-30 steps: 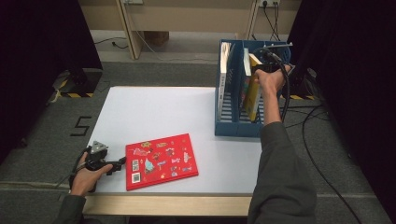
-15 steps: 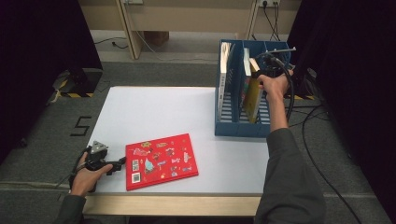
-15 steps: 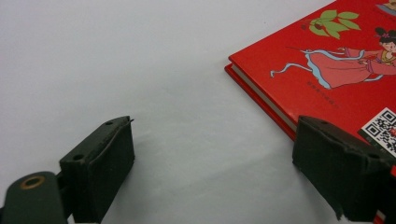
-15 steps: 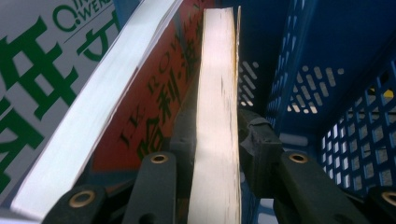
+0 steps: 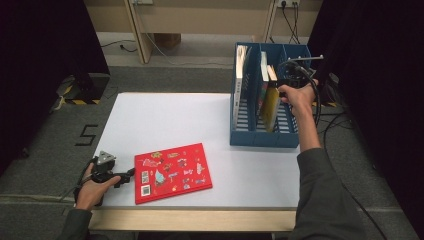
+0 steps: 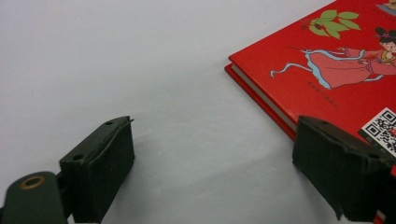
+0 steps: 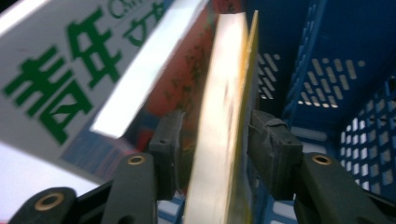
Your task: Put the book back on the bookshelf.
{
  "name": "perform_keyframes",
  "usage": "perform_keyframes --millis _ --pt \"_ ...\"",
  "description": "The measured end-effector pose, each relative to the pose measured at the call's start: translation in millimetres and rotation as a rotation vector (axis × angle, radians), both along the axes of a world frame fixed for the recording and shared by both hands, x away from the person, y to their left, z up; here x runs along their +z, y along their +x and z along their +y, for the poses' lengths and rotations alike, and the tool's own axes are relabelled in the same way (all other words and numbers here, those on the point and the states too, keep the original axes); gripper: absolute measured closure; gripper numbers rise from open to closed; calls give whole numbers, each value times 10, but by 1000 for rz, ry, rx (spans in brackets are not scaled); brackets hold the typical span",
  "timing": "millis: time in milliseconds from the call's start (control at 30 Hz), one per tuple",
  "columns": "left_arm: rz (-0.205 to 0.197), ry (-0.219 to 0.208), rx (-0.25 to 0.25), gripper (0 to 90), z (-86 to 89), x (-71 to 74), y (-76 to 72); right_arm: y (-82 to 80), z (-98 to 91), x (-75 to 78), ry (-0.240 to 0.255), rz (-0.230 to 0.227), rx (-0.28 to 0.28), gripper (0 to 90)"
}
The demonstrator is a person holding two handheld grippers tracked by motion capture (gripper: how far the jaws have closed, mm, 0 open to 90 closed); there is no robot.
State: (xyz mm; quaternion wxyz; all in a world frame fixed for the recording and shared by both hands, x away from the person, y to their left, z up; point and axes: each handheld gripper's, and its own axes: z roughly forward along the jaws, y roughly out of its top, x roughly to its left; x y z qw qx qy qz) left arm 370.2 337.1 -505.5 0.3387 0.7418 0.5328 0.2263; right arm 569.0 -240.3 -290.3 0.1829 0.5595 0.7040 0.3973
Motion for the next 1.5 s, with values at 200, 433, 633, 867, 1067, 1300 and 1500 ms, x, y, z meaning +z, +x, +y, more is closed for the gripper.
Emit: perform_keyframes --millis 200,433,633,867,1067,1300,1500 --pt "0 0 0 118 0 0 0 -170 -98 -13 16 -15 22 513" --pt "-2 -4 3 118 -3 -2 0 -432 -198 -73 -1 -38 83 499" --pt "-3 -3 3 118 -3 -2 0 -598 -251 -137 -61 -55 116 557" --pt "-3 -3 3 118 -4 -2 0 -624 -257 -344 -118 -31 141 620" --pt "-2 -4 3 117 -3 -2 0 -552 -248 -539 -143 0 131 655" --pt "-3 -4 3 118 -3 -2 0 -485 -216 -700 -170 24 135 708" --pt "-3 -3 3 118 -3 -2 0 -427 -180 -796 -164 38 147 742"
